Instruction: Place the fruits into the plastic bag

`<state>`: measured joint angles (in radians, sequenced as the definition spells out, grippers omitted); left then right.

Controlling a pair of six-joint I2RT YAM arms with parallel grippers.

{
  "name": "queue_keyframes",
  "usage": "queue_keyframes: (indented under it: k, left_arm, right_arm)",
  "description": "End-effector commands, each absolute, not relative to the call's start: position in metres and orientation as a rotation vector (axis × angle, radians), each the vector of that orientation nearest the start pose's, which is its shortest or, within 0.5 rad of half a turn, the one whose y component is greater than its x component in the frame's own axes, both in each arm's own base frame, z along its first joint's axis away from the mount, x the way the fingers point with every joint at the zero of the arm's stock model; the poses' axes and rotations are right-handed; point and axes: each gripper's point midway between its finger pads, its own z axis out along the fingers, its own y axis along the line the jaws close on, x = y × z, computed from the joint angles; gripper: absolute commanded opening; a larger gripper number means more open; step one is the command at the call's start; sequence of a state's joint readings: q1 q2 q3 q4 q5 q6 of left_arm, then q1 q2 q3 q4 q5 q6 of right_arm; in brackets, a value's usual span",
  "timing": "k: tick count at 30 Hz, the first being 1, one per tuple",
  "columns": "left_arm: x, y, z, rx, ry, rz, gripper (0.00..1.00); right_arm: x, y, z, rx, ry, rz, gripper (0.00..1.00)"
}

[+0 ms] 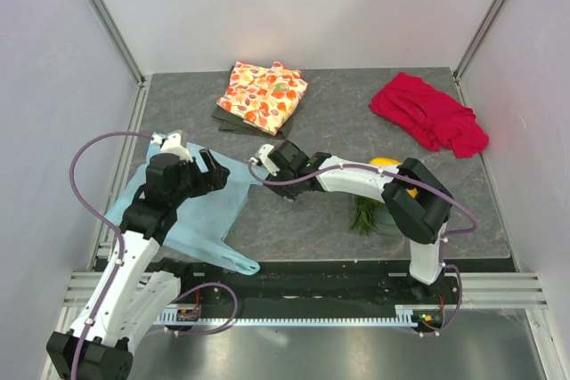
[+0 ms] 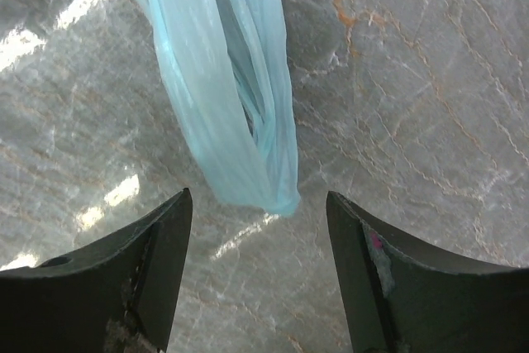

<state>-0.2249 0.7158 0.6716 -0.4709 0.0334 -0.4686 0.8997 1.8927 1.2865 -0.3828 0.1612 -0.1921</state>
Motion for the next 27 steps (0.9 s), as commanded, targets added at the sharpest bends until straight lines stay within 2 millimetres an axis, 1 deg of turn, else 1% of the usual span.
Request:
queue_keyframes:
  k: [1, 4, 8, 12, 15, 16, 17, 20, 21, 23, 24, 26, 27]
  left_arm:
    - [0.255, -0.085, 0.182, -0.26, 2.088, -0.477, 0.93]
    - [0.251, -0.087, 0.176, -0.257, 2.099, -0.487, 0.93]
    - [0.249, -0.087, 0.17, -0.254, 2.108, -0.491, 0.93]
    - [0.248, -0.089, 0.164, -0.24, 2.126, -0.494, 0.93]
    - [0.249, -0.092, 0.16, -0.212, 2.136, -0.504, 0.93]
    - [0.25, -0.093, 0.16, -0.205, 2.137, -0.506, 0.92]
    - [0.25, -0.093, 0.157, -0.199, 2.145, -0.505, 0.92]
    - [0.251, -0.097, 0.153, -0.17, 2.168, -0.519, 0.92]
    - [0.251, -0.097, 0.152, -0.167, 2.174, -0.516, 0.91]
    - [0.251, -0.099, 0.15, -0.153, 2.183, -0.518, 0.91]
    - [0.252, -0.098, 0.149, -0.145, 2.187, -0.511, 0.91]
    - [0.254, -0.1, 0.146, -0.133, 2.2, -0.509, 0.9]
    - [0.255, -0.1, 0.146, -0.12, 2.203, -0.501, 0.9]
  right_arm:
    - [0.316, 0.337, 0.054, -1.257, 2.166, 0.065, 0.73]
    - [0.322, 0.337, 0.049, -1.241, 2.177, 0.037, 0.72]
    - [0.323, 0.338, 0.042, -1.247, 2.188, 0.017, 0.68]
    - [0.323, 0.337, 0.035, -1.252, 2.199, 0.008, 0.67]
    - [0.325, 0.339, 0.033, -1.243, 2.203, 0.01, 0.62]
    - [0.325, 0.338, 0.029, -1.244, 2.209, 0.006, 0.58]
    - [0.326, 0.339, 0.029, -1.242, 2.21, 0.01, 0.55]
    - [0.329, 0.34, 0.027, -1.225, 2.223, 0.023, 0.33]
    - [0.33, 0.339, 0.027, -1.22, 2.226, 0.023, 0.24]
    - [0.332, 0.334, 0.028, -1.215, 2.231, 0.007, 0.17]
    - [0.333, 0.332, 0.035, -1.203, 2.225, 0.003, 0.11]
    - [0.335, 0.324, 0.041, -1.184, 2.236, 0.002, 0.08]
    - [0.336, 0.321, 0.051, -1.167, 2.229, 0.007, 0.06]
